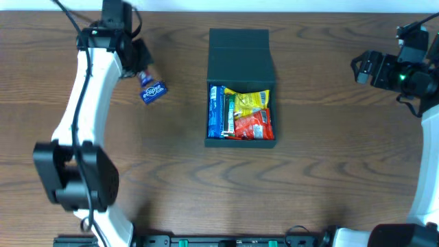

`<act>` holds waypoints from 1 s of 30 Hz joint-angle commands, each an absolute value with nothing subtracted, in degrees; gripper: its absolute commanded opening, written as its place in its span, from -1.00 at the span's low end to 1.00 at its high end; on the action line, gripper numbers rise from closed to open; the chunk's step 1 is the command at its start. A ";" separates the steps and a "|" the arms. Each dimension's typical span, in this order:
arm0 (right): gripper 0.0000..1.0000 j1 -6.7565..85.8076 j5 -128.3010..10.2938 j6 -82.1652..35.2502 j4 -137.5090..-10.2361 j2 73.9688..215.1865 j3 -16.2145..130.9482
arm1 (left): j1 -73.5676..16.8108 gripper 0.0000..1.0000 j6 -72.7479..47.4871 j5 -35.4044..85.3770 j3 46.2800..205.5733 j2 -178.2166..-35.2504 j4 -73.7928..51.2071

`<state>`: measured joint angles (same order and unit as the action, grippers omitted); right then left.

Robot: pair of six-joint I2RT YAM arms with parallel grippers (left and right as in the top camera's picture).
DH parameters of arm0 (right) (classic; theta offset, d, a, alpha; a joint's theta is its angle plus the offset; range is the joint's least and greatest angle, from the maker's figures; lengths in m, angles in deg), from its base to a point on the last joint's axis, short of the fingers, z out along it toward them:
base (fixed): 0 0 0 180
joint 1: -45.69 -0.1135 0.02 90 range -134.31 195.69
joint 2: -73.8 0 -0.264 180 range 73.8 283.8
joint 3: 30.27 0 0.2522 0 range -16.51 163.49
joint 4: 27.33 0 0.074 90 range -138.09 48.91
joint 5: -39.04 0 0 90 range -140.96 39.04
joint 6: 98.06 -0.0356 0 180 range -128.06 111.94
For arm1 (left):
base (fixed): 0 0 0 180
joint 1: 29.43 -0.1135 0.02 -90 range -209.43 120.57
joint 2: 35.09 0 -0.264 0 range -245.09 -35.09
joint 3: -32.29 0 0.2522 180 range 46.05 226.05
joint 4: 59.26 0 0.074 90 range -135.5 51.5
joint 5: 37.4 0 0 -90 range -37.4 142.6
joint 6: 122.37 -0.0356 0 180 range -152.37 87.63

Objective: Pack container
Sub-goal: 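Carry the purple bar with the left gripper into the box center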

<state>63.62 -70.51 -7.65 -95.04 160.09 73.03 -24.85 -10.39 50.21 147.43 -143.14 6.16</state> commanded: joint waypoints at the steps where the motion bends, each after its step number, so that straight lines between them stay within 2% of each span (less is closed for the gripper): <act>1: 0.99 64.06 -70.93 -8.51 -94.43 159.08 73.46 | -19.41 -0.88 -14.00 50.67 148.33 -140.69 5.00; 8: 0.98 67.32 -70.90 -8.51 -94.19 159.08 73.49 | -3.84 -0.80 -14.43 50.67 148.33 -142.26 3.73; 15: 0.99 70.75 -70.90 -8.49 -94.14 159.10 73.49 | 6.04 -0.71 -14.37 50.54 148.33 -145.26 2.42; 21: 0.98 71.01 -70.90 -8.46 -94.06 159.10 73.49 | 10.45 -0.73 -12.51 49.47 148.33 -149.39 0.61; 30: 0.98 71.01 -70.93 -8.46 -94.04 159.10 73.49 | 11.15 -0.79 -4.79 48.07 148.33 -151.07 5.55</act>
<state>70.60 -70.60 -7.65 -94.01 160.09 73.03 11.22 -8.10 48.42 148.11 -151.11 4.78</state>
